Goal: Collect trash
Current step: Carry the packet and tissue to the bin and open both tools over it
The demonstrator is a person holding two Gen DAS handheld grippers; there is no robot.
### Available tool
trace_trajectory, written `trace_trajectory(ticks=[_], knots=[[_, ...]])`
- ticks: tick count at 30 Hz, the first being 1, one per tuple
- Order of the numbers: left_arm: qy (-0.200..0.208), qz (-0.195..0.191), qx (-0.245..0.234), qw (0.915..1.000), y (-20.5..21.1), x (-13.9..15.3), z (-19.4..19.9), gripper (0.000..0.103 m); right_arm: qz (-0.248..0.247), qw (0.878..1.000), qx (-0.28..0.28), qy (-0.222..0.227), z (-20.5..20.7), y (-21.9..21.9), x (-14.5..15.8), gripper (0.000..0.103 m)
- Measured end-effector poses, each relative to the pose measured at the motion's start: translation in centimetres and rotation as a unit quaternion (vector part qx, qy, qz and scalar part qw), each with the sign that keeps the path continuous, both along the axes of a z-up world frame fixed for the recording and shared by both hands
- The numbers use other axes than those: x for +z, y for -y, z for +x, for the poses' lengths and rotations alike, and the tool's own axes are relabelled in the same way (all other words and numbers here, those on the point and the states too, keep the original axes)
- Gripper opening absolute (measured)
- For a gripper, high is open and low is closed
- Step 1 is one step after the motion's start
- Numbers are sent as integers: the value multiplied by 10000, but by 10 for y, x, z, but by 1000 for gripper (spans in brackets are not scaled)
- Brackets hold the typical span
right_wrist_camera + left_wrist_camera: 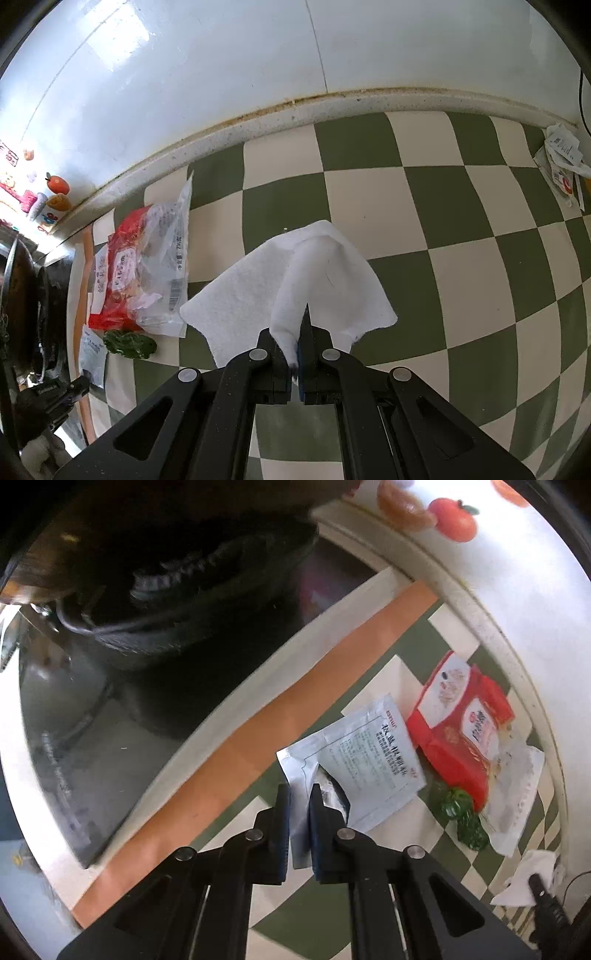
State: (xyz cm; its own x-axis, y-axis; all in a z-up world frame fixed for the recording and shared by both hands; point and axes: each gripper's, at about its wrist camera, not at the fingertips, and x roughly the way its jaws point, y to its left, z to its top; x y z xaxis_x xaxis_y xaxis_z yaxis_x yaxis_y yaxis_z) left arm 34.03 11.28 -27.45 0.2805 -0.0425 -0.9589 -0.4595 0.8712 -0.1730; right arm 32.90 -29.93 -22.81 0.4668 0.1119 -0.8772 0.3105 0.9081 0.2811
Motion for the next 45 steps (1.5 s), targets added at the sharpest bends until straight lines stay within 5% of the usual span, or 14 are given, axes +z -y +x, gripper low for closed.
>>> trace_trajectory(ticks=[9, 15, 20, 25, 29, 32, 35, 41, 45], knots=[[671, 289, -99, 9973, -17, 68, -75, 6, 84, 9977, 618, 280, -28, -26, 36, 1], [644, 533, 321, 9960, -69, 84, -172, 6, 324, 9838, 1726, 358, -65, -107, 57, 1], [364, 647, 1062, 9916, -133, 72, -270, 6, 642, 9494, 3065, 249, -118, -224, 54, 1], [-37, 619, 2052, 9768, -204, 34, -379, 6, 889, 8918, 4435, -69, -201, -363, 22, 1], [-409, 387, 2725, 9605, -257, -25, -458, 6, 856, 8400, 5347, -334, -279, -463, -33, 1], [-716, 152, 2997, 9512, -289, -93, -498, 6, 729, 8157, 5708, -597, -320, -514, -95, 1], [-957, -214, 3182, 9429, -317, -180, -520, 6, 537, 8017, 5889, -868, -346, -558, -180, 1], [-1222, -1098, 3303, 9294, -352, -377, -536, 6, 232, 7727, 6214, -1276, -366, -619, -398, 1], [-1266, -1603, 3347, 9199, -366, -477, -540, 7, 25, 7499, 6449, -1476, -376, -638, -496, 1]])
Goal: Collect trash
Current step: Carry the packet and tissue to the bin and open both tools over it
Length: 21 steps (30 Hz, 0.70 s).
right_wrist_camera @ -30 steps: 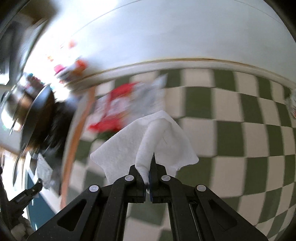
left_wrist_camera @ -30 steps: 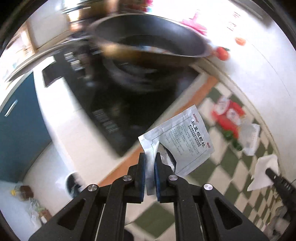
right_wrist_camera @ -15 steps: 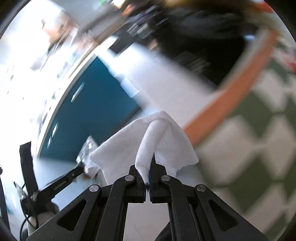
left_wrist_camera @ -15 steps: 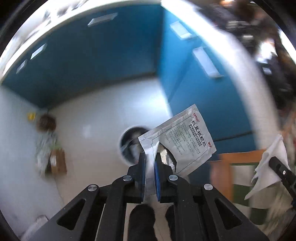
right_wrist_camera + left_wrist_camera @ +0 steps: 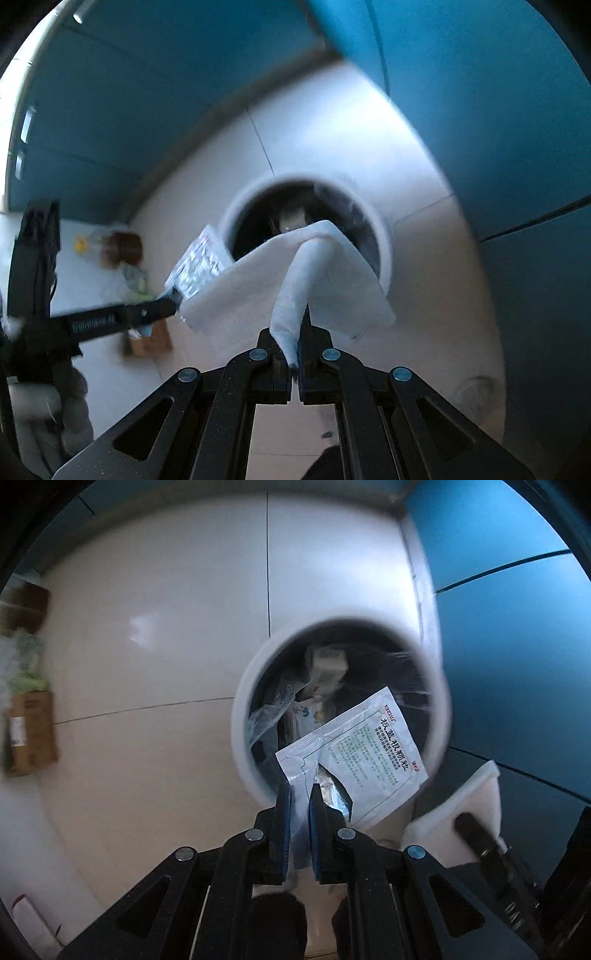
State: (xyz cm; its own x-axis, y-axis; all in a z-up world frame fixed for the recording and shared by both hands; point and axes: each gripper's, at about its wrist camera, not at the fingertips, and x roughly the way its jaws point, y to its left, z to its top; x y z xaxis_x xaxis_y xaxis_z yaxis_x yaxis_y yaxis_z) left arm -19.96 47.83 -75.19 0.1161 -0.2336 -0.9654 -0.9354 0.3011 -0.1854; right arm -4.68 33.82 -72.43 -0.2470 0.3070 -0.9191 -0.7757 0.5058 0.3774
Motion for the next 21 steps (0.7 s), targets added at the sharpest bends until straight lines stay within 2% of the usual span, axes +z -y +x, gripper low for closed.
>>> trace_trajectory(ticks=[3, 5, 7, 8, 9, 10, 11, 12, 13, 14, 16, 18, 20, 21], knots=[[-51, -82, -167, 9998, -4, -45, 6, 9, -140, 9993, 339, 107, -6, -13, -49, 1], [-102, 15, -281, 9996, -4, -55, 12, 10, -213, 9986, 467, 132, -6, -15, -69, 2], [-91, 95, -328, 9994, -4, -58, 12, 16, -358, 9974, 610, 167, -5, -24, -84, 3], [-101, 138, -353, 9992, -4, -57, 11, 33, -405, 9967, 676, 193, -5, -27, -88, 3], [-102, 159, -364, 9992, -5, -55, 10, 59, -439, 9962, 736, 146, -5, -31, -91, 4], [-25, 148, -342, 9993, -5, -53, 8, 70, -514, 9953, 789, 212, -7, -34, -91, 11], [-72, 177, -330, 9993, -5, -50, 7, 90, -551, 9946, 829, 292, -8, -37, -89, 29], [-113, 242, -341, 9991, -5, -46, 6, 94, -538, 9945, 834, 333, -8, -39, -87, 39], [-126, 286, -348, 9989, -4, -42, 6, 94, -524, 9945, 830, 363, -7, -39, -84, 55], [-127, 309, -322, 9989, -3, -37, 5, 94, -531, 9943, 825, 417, -6, -39, -80, 63], [-91, 413, -264, 9988, -5, -25, 3, 94, -544, 9941, 804, 490, -2, -40, -70, 65], [-110, 745, -237, 9969, -6, -4, -1, 94, -595, 9932, 765, 649, -1, -38, -57, 71], [-199, 1123, -268, 9931, -3, 14, -1, 94, -679, 9903, 738, 965, 0, -36, -42, 92], [-262, 1295, -300, 9908, -1, 24, -2, 94, -744, 9881, 721, 1135, 0, -34, -35, 98]])
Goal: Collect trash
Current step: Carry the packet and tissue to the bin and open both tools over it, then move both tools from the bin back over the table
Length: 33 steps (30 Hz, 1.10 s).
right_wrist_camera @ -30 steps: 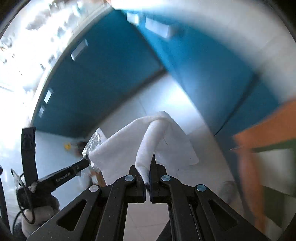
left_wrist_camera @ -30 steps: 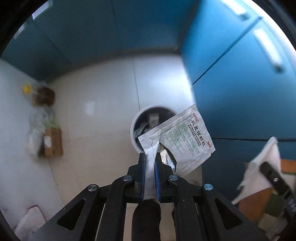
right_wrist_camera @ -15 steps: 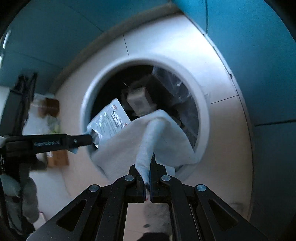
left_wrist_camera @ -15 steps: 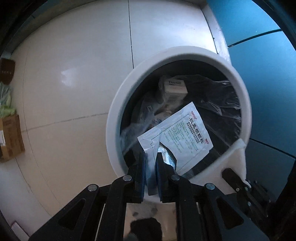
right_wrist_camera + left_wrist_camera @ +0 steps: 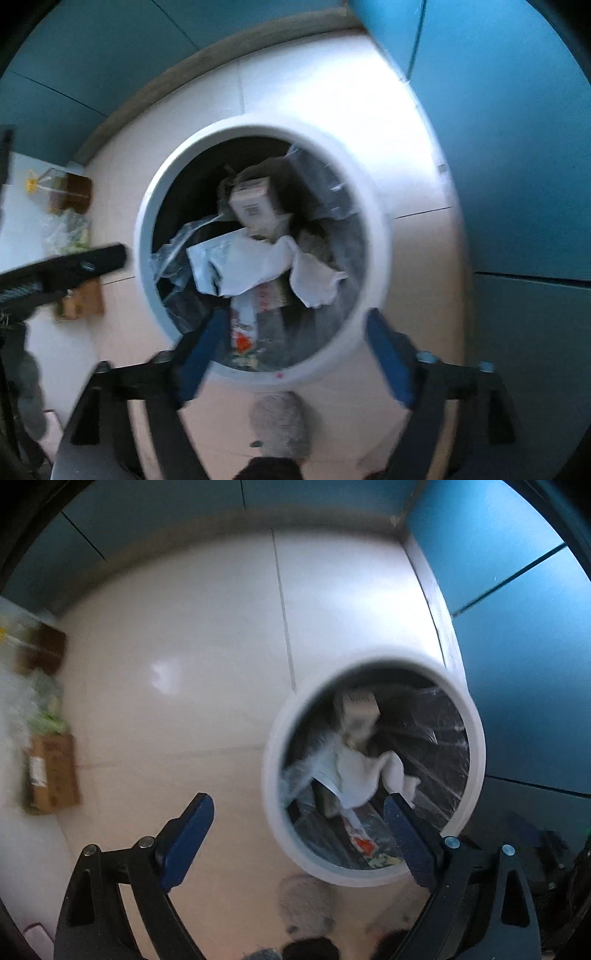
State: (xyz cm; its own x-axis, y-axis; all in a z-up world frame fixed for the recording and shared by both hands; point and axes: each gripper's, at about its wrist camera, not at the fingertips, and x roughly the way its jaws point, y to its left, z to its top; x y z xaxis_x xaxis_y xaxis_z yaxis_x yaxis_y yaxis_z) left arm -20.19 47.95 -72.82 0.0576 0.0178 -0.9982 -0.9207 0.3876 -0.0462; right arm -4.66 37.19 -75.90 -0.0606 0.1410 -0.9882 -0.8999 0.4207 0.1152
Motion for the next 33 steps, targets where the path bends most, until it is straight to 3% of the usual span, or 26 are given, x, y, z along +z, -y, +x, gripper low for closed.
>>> trace_trajectory(ticks=[1, 8, 25, 31, 33], knots=[[-70, 154, -30, 9999, 3, 10, -1, 94, -27, 9999, -17, 131, 1, 3, 7, 103], [-258, 438, -5, 9987, 24, 87, -14, 94, 46, 9987, -122, 500, -5, 20, 81, 103], [100, 972, 163, 9951, 124, 371, -38, 94, 821, 9918, 74, 980, -30, 117, 411, 103], [137, 1187, 160, 9927, 153, 441, -47, 94, 1173, 9897, 37, 816, -39, 158, 504, 103], [130, 1339, 156, 9908, 161, 465, -48, 94, 1370, 9889, -88, 560, -36, 175, 532, 103]])
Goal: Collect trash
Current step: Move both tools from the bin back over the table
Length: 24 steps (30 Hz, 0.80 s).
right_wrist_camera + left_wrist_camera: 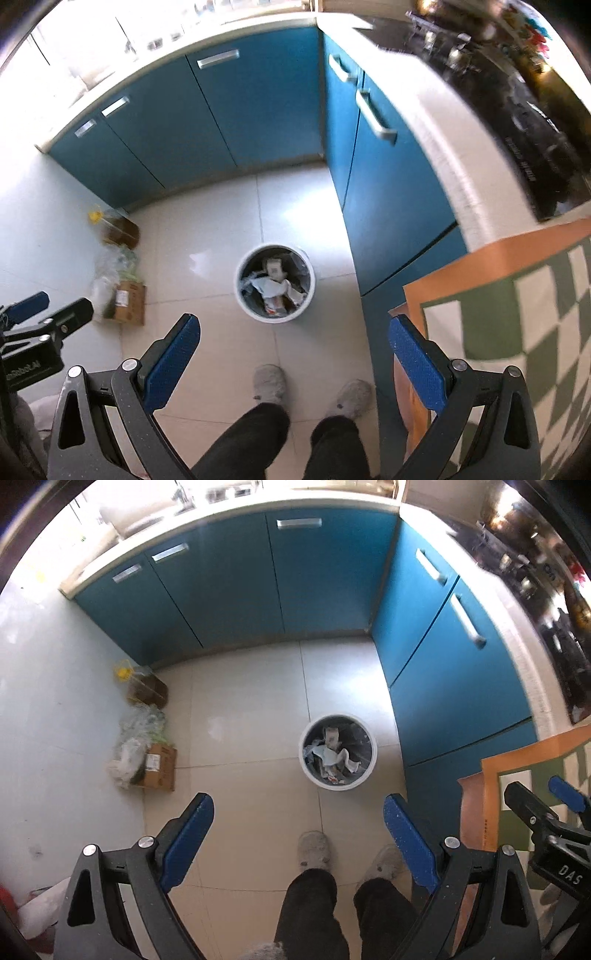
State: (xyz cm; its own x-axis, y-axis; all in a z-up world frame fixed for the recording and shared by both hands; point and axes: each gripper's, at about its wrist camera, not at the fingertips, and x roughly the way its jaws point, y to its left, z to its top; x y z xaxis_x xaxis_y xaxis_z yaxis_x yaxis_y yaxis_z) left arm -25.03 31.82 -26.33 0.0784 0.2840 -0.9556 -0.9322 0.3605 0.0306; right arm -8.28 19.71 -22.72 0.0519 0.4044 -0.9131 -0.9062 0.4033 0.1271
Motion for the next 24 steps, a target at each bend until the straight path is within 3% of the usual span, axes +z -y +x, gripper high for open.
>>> trace_trajectory(ticks=[6, 9, 12, 13, 16, 18, 22, 24], knots=[[297, 790, -418, 9956, 20, 77, 47, 94, 574, 9899, -875, -959, 47, 54, 47, 103], [256, 1069, -908, 9898, 32, 103, 105, 102, 855, 9771, -1629, -1064, 99, 103, 70, 103], [319, 1125, -1495, 9818, 55, 120, 181, 102, 1034, 9597, -2461, -882, 161, 166, 84, 103], [365, 1013, -1708, 9794, 65, 121, 210, 102, 1048, 9533, -2715, -809, 178, 186, 86, 103], [534, 406, -2249, 9721, 102, 116, 297, 102, 1018, 9194, -3755, -585, 247, 265, 86, 103], [555, -134, -2537, 9656, 130, 104, 358, 102, 1010, 8878, -4463, -485, 294, 321, 77, 103], [509, -1056, -3049, 9451, 195, 69, 470, 102, 929, 8444, -5256, -456, 378, 396, 50, 103], [447, -1425, -3155, 9371, 223, 49, 515, 101, 875, 8293, -5499, -471, 416, 422, 37, 103]])
